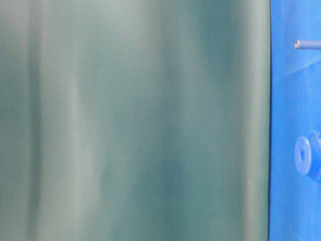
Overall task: Insert the shaft placed at a random location into the center hole of the small gear at another random location.
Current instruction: 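Move the right gripper left toward the upright silver shaft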
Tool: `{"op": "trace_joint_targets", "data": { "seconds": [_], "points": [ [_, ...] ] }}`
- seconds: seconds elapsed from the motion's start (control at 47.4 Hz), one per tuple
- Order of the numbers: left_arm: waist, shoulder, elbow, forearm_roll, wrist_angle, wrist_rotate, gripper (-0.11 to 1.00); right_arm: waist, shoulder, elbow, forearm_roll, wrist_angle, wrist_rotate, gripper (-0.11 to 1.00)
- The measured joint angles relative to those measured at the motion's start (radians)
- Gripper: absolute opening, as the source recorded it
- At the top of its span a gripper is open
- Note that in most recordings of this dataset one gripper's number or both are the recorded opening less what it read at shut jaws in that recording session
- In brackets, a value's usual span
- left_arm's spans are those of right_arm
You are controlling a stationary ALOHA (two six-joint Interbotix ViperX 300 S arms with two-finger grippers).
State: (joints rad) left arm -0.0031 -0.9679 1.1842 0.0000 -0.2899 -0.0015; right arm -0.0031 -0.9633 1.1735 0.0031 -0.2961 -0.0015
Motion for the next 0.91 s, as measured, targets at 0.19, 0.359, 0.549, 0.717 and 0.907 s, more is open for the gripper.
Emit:
{"op": "trace_joint_targets", "data": {
  "seconds": [0.19, 0.359, 0.549, 0.717, 0.907],
  "points": [
    [-0.003, -0.035, 0.0, 0.0, 0.023, -0.006, 0.0, -0.018, 0.023, -0.005, -0.006, 0.023, -0.028, -0.06],
    [-0.003, -0.037, -0.002, 0.0, 0.025, -0.006, 0.0, -0.072, 0.064, -0.006, -0.006, 0.015, -0.025, -0.06],
    [-0.003, -0.037, 0.0, 0.0, 0.026, -0.006, 0.0, -0.143, 0.155, -0.006, 0.006, -0.031, -0.018, -0.01],
    [-0.003, -0.037, 0.0, 0.0, 0.029, -0.006, 0.0, -0.183, 0.296, 0.0, 0.025, -0.112, -0.017, 0.29],
    [-0.005, -0.037, 0.0, 0.0, 0.037, -0.006, 0.0, -0.206, 0.492, 0.0, 0.064, -0.247, -0.017, 0.84]
  ]
}}
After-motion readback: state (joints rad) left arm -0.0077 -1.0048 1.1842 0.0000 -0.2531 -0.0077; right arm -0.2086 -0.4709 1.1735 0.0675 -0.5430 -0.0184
